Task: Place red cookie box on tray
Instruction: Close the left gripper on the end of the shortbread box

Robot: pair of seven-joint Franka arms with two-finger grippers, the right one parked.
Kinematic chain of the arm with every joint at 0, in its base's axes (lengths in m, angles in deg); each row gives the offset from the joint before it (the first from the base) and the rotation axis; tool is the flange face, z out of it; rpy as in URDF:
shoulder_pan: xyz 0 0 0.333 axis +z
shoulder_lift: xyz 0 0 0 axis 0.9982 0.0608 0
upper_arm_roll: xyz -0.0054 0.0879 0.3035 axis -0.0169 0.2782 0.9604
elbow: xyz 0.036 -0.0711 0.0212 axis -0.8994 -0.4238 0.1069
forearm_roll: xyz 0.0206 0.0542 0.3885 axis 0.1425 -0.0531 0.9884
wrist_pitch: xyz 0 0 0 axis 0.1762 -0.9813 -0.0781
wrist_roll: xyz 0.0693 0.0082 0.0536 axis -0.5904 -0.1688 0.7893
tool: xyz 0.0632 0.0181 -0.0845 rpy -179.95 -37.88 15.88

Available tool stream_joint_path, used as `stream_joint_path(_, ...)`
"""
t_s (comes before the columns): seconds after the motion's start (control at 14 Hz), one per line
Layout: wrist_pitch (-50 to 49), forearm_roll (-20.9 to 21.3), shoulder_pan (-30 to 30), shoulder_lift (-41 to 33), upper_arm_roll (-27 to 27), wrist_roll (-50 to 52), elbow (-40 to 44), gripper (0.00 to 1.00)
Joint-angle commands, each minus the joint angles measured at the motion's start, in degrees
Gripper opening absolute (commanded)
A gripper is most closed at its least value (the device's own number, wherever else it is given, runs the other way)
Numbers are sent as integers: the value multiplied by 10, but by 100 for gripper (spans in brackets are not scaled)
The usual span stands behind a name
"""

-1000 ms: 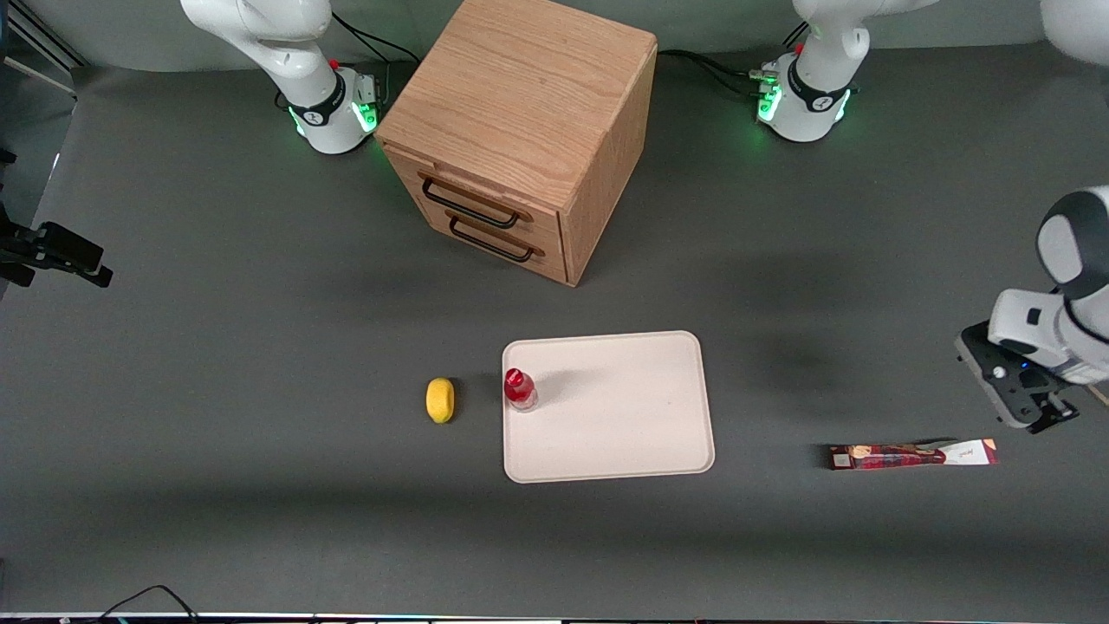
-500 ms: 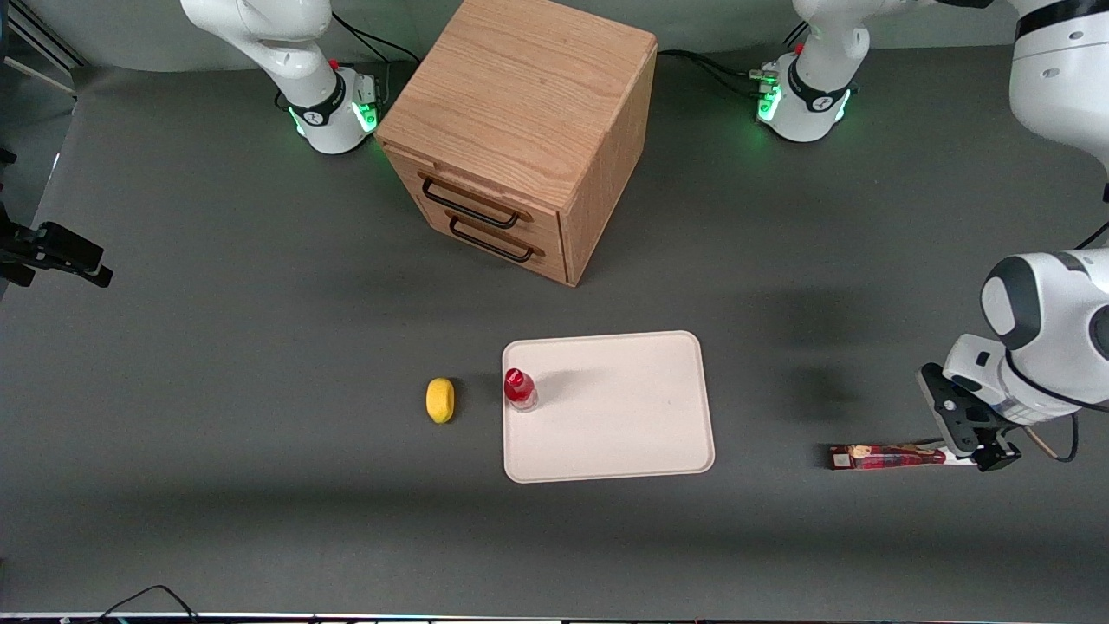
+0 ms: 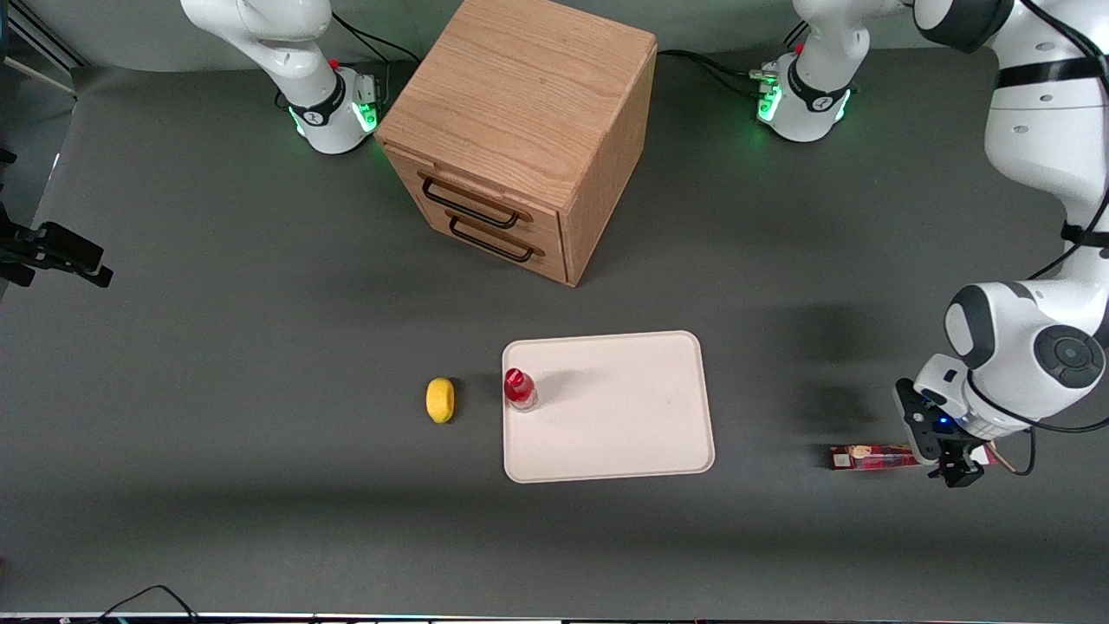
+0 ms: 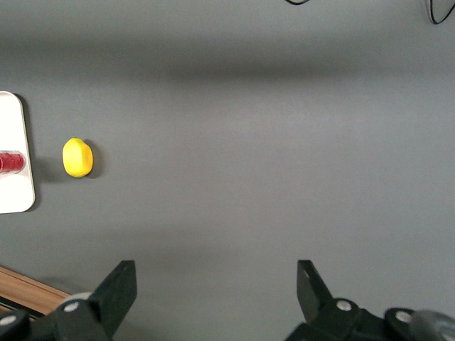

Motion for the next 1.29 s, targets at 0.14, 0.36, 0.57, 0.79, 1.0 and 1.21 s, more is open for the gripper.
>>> stream_joint_path(0.14,41,5,-2,27,3,-10,16,100)
stream_joint_path(0.36,63,1,-2,37,6,-9,15,100)
stream_joint_path(0.57,65,1,-2,43,6,-8,16,100)
stream_joint_path(0.79,88,5,-2,51,7,-14,17,64)
stream_joint_path(1.0,88,1,0,51,15,-12,17,13)
stream_joint_path(1.21,85,-3,2,49,15,-10,15,0)
